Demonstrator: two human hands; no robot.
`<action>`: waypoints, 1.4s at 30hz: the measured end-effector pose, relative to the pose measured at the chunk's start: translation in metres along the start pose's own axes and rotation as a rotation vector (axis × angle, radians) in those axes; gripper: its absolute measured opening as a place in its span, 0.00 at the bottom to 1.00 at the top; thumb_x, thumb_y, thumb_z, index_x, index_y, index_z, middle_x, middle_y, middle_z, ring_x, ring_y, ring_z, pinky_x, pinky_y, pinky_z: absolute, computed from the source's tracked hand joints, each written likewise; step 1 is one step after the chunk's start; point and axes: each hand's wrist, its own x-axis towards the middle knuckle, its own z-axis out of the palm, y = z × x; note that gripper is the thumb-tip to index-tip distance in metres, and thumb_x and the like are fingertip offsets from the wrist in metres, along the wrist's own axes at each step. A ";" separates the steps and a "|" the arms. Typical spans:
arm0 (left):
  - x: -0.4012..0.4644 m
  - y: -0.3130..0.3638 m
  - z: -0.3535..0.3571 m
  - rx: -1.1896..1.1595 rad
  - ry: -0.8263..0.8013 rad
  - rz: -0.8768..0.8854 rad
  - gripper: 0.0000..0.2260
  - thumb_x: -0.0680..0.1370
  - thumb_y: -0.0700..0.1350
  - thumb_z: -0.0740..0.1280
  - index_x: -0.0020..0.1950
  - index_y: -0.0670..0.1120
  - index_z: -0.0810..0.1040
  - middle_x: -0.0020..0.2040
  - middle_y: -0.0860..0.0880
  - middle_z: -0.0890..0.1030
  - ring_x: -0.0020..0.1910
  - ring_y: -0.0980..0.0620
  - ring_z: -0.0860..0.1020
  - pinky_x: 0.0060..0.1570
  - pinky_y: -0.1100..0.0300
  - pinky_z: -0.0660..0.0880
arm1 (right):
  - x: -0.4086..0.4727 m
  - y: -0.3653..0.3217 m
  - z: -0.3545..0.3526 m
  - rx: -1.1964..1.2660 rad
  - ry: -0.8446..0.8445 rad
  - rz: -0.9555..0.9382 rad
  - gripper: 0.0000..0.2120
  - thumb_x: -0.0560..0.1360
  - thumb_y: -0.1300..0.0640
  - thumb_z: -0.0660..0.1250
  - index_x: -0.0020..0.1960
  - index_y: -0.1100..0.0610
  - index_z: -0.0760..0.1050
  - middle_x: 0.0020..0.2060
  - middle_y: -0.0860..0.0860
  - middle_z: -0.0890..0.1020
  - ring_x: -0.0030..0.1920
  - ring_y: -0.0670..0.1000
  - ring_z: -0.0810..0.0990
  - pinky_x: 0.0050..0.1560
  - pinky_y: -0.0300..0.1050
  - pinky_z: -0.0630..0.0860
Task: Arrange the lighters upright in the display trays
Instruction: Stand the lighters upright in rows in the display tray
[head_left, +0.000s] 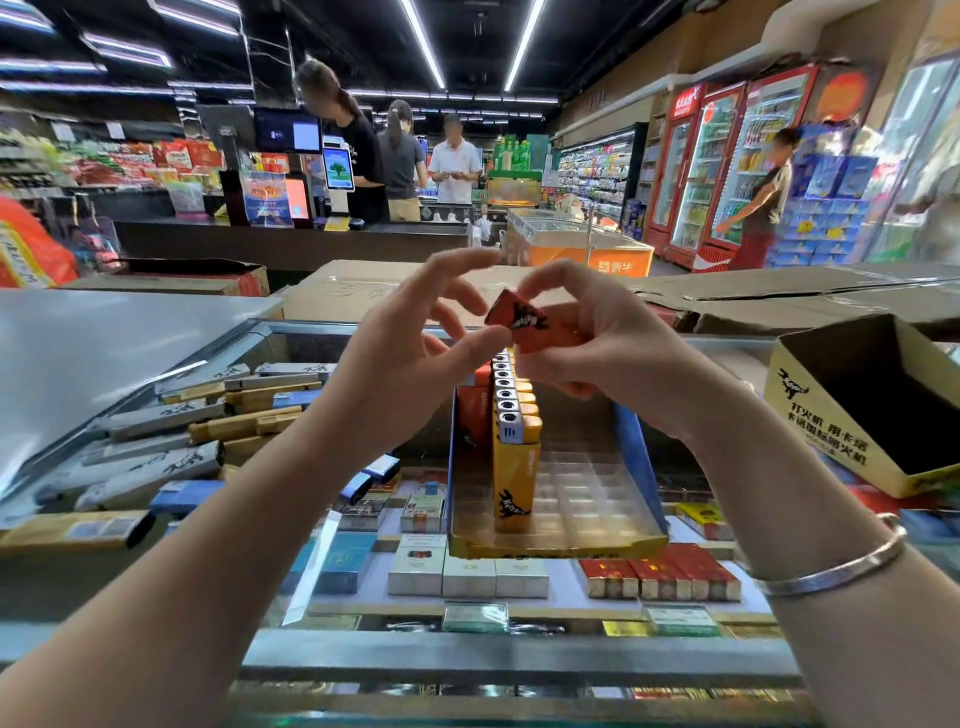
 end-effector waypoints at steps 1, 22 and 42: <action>0.000 0.000 0.000 0.001 -0.012 0.009 0.19 0.71 0.52 0.66 0.60 0.58 0.68 0.46 0.57 0.76 0.43 0.61 0.76 0.38 0.69 0.76 | 0.000 -0.001 0.000 -0.009 -0.015 0.028 0.18 0.69 0.69 0.70 0.52 0.55 0.68 0.29 0.49 0.78 0.27 0.45 0.73 0.26 0.35 0.70; 0.002 -0.005 -0.002 -0.295 -0.072 -0.216 0.12 0.64 0.50 0.71 0.45 0.48 0.76 0.41 0.50 0.83 0.39 0.53 0.82 0.36 0.63 0.79 | 0.007 0.005 0.007 0.083 0.230 -0.161 0.08 0.70 0.69 0.69 0.43 0.58 0.74 0.32 0.48 0.81 0.30 0.45 0.78 0.32 0.38 0.76; -0.002 -0.032 -0.003 0.111 -0.203 -0.053 0.16 0.66 0.42 0.74 0.42 0.56 0.70 0.41 0.59 0.75 0.42 0.62 0.76 0.38 0.69 0.75 | 0.008 0.042 -0.031 -0.252 0.517 0.407 0.07 0.77 0.60 0.62 0.43 0.51 0.75 0.44 0.50 0.77 0.44 0.46 0.73 0.37 0.41 0.68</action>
